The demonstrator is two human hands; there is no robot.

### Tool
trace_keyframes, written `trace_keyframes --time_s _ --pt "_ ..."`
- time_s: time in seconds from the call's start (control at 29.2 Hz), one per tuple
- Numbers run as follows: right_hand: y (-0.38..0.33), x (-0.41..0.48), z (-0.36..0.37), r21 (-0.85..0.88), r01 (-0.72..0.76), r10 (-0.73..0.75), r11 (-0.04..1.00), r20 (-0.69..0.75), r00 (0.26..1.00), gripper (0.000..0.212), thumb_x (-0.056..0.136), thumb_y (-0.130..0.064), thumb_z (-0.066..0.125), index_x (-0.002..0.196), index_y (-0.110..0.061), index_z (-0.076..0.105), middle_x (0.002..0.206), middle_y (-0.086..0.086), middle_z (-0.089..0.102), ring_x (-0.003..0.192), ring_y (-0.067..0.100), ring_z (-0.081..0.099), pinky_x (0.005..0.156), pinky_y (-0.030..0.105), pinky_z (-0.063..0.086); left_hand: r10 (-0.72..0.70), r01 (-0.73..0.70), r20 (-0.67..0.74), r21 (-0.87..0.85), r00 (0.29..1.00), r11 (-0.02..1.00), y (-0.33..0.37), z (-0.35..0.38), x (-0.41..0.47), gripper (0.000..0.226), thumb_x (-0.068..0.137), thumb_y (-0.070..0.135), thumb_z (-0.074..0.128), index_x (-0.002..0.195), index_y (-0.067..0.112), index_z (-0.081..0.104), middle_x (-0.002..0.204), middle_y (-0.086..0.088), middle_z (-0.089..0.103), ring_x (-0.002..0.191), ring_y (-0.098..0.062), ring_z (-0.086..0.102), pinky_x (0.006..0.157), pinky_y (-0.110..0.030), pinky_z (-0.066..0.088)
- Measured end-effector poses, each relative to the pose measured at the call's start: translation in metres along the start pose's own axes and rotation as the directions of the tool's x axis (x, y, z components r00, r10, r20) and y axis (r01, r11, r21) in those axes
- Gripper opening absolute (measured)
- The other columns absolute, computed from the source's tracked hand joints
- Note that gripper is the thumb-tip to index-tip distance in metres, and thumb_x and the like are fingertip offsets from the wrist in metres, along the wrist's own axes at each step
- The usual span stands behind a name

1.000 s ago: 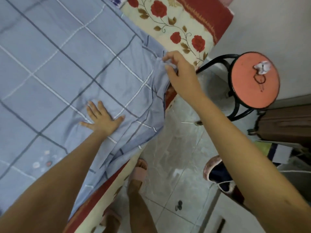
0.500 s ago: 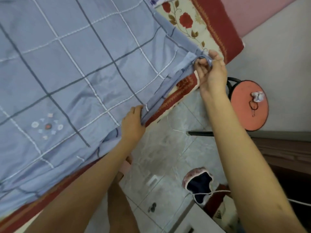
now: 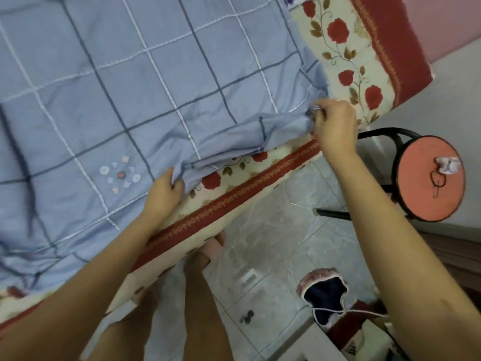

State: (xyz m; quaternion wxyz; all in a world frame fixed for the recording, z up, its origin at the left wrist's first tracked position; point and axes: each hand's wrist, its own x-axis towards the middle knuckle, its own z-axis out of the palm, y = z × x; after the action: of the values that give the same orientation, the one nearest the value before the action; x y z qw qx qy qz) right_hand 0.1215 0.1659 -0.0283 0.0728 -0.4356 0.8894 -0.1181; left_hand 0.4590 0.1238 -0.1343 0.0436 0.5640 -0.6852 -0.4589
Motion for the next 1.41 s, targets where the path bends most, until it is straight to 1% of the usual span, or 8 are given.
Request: trace_keyframes --time_s 0.17,0.38,0.51,0.62,0.82,1.03,1.2,1.41 --pt "-0.029 -0.001 0.021 -0.263 0.336 -0.366 0.904 -0.073 0.928 0.016 0.086 -0.019 0.056 0.085 -0.008 0.068 0.120 0.014 0.054 0.116 0.035 0.046 0.098 0.045 0.036 0.053 -0.021 0.185 -0.172 0.981 0.985 0.012 -0.005 0.009 0.022 0.082 0.013 0.072 0.102 0.006 0.063 0.094 -0.007 0.065 0.081 -0.021 0.060 0.066 -0.022 0.044" --pt "-0.075 -0.012 0.052 0.025 0.558 -0.455 0.829 0.609 0.650 0.018 0.095 -0.008 0.039 0.112 -0.010 0.044 0.065 0.004 0.046 0.062 0.029 0.050 0.054 0.036 0.035 0.088 -0.049 0.156 -0.236 0.984 0.970 0.030 0.005 0.005 0.016 0.086 -0.003 0.061 0.102 -0.003 0.064 0.091 -0.018 0.064 0.083 -0.017 0.053 0.068 -0.022 0.036" --pt "-0.084 -0.030 0.073 0.034 0.726 -0.528 0.687 0.710 0.466 0.055 0.082 -0.051 0.063 0.120 -0.015 0.045 0.092 -0.002 0.056 0.079 0.021 0.056 0.068 0.033 0.040 0.077 -0.099 -0.096 -0.252 0.992 0.963 0.025 -0.001 0.003 0.014 0.081 0.008 0.062 0.087 0.009 0.049 0.070 -0.001 0.052 0.063 -0.013 0.048 0.055 -0.031 0.036" --pt "-0.060 -0.026 0.081 -0.092 0.759 -0.483 0.645 0.720 0.498 0.073 0.070 -0.033 0.076 0.129 -0.009 0.040 0.121 0.012 0.053 0.104 0.032 0.055 0.083 0.039 0.041 0.071 -0.118 -0.234 -0.192 0.970 0.974 0.022 -0.008 0.003 0.024 0.080 0.014 0.061 0.101 0.012 0.048 0.091 0.000 0.054 0.080 -0.014 0.051 0.064 -0.029 0.040" --pt "-0.001 -0.002 0.046 -0.203 0.540 -0.341 0.817 0.585 0.736 0.066 0.074 0.013 0.054 0.136 -0.001 0.037 0.121 0.025 0.043 0.112 0.040 0.044 0.085 0.044 0.037 0.187 -0.116 -0.278 0.252 0.942 0.961 0.010 0.000 0.011 0.047 0.069 -0.006 0.062 0.114 0.002 0.053 0.116 -0.024 0.048 0.094 -0.040 0.054 0.068 -0.043 0.045" --pt "0.032 0.034 -0.006 0.295 -0.075 -0.004 0.952 0.259 0.966 0.024 0.080 0.007 0.040 0.085 -0.015 0.047 0.083 -0.001 0.048 0.077 0.019 0.045 0.062 0.028 0.031 0.451 -0.409 0.031 0.484 0.892 0.774 0.054 0.042 0.020 0.064 0.047 0.004 0.073 0.106 0.016 0.052 0.126 -0.021 0.049 0.113 -0.032 0.042 0.086 -0.042 0.028" --pt "0.032 0.056 -0.026 0.549 -0.256 0.195 0.796 0.169 0.966 0.029 0.073 0.006 0.033 0.072 -0.023 0.037 0.067 -0.001 0.039 0.057 0.011 0.038 0.053 0.025 0.033 0.443 -0.469 0.156 0.365 0.883 0.804 0.106 0.063 0.039 0.057 0.064 0.014 0.075 0.117 0.014 0.057 0.139 -0.025 0.039 0.123 -0.042 0.044 0.087 -0.051 0.043" --pt "0.030 0.064 -0.027 0.623 -0.309 0.300 0.719 0.124 0.946 0.034 0.079 0.012 0.027 0.074 -0.022 0.031 0.070 -0.004 0.033 0.054 0.005 0.031 0.047 0.014 0.028 0.507 -0.510 0.060 0.168 0.860 0.844 0.150 0.069 0.049 0.022 0.086 0.022 0.064 0.103 0.008 0.063 0.120 -0.013 0.051 0.087 -0.031 0.057 0.072 -0.038 0.049"
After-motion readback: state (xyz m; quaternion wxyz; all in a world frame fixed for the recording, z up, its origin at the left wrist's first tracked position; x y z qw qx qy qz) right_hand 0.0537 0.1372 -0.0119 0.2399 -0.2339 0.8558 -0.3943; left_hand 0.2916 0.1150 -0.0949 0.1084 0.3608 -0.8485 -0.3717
